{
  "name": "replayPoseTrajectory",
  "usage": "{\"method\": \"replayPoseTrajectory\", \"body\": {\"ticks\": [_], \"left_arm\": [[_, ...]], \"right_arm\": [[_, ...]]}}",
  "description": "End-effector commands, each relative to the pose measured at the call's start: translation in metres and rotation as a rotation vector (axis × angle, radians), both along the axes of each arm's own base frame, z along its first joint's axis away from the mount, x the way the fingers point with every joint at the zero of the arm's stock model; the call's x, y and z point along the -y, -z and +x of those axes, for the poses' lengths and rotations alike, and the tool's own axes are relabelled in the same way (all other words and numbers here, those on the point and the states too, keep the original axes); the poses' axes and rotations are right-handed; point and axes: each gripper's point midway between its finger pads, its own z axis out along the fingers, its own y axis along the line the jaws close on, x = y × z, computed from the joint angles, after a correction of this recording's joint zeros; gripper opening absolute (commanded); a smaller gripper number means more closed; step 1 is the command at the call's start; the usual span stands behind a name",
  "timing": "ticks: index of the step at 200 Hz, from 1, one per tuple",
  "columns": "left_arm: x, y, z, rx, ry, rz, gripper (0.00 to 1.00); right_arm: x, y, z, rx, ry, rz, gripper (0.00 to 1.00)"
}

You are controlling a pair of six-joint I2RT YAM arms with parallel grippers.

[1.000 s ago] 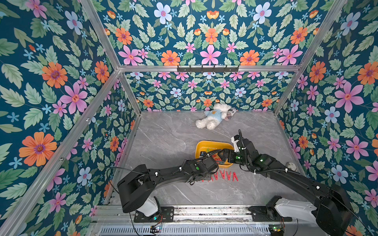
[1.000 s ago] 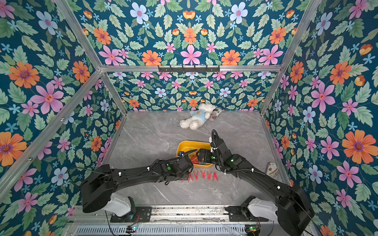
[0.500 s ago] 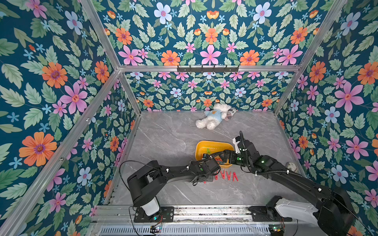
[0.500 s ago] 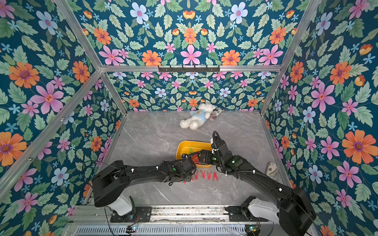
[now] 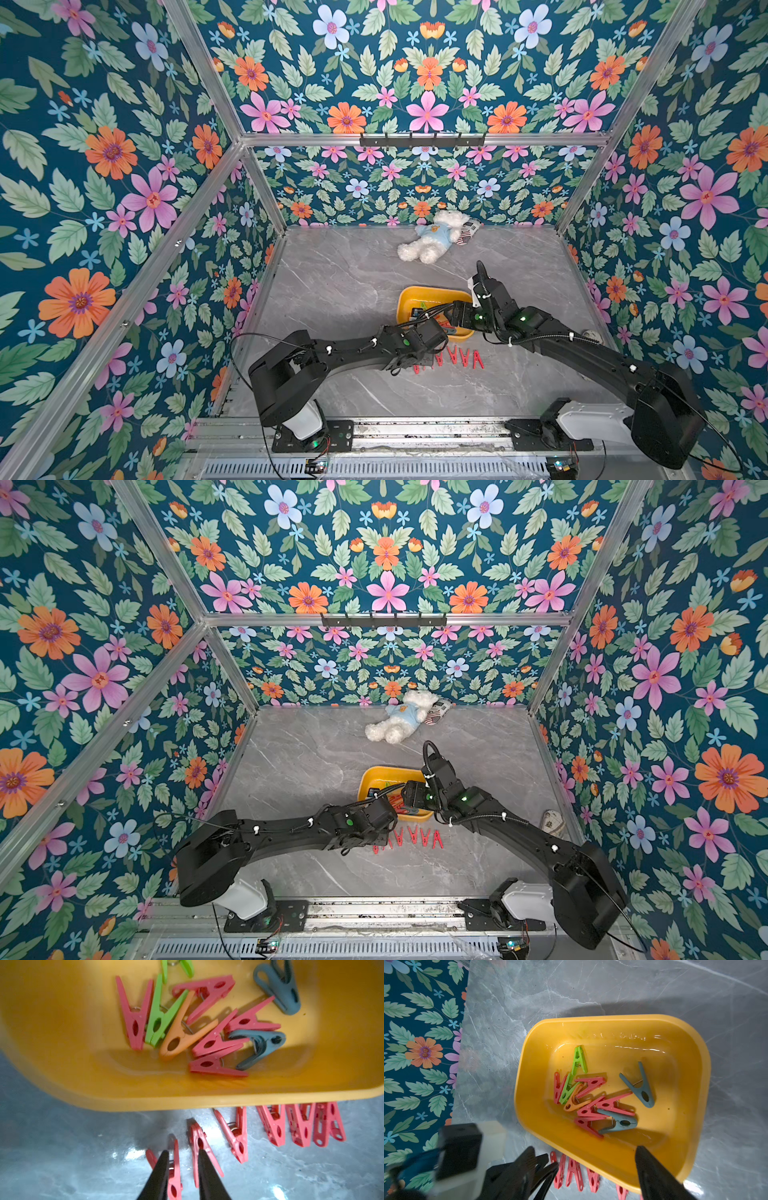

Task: Take the clothespins out of the storage box
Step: Place the clothespin at the center of the board, then pick up the clothespin from the storage box.

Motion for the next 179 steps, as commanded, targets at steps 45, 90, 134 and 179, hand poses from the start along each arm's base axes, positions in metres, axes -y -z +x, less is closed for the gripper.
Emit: {"method": "replayPoseTrajectory", "body": {"ticks": [45,90,134,179], "left_arm": [[-0.029,-0.060,0.026,0.115,-0.094,-0.047,0.58],[-0.040,-0.097,0.040,0.167,-0.130,-0.133,0.93],[-0.053,-0.121,0.052,0.203,-0.160,-0.185,1.00],[-0.065,-0.137,0.062,0.242,-0.188,-0.195,1.00]], "right_arm": [[-0.001,0.030,0.023,-0.040,-0.021,-0.142,0.43],[-0.004,0.056,0.037,-0.082,-0.059,-0.244,0.38],[-0.003,0.083,0.045,-0.123,-0.089,-0.316,0.34],[-0.005,0.095,0.056,-0.134,-0.105,-0.366,0.34]]}}
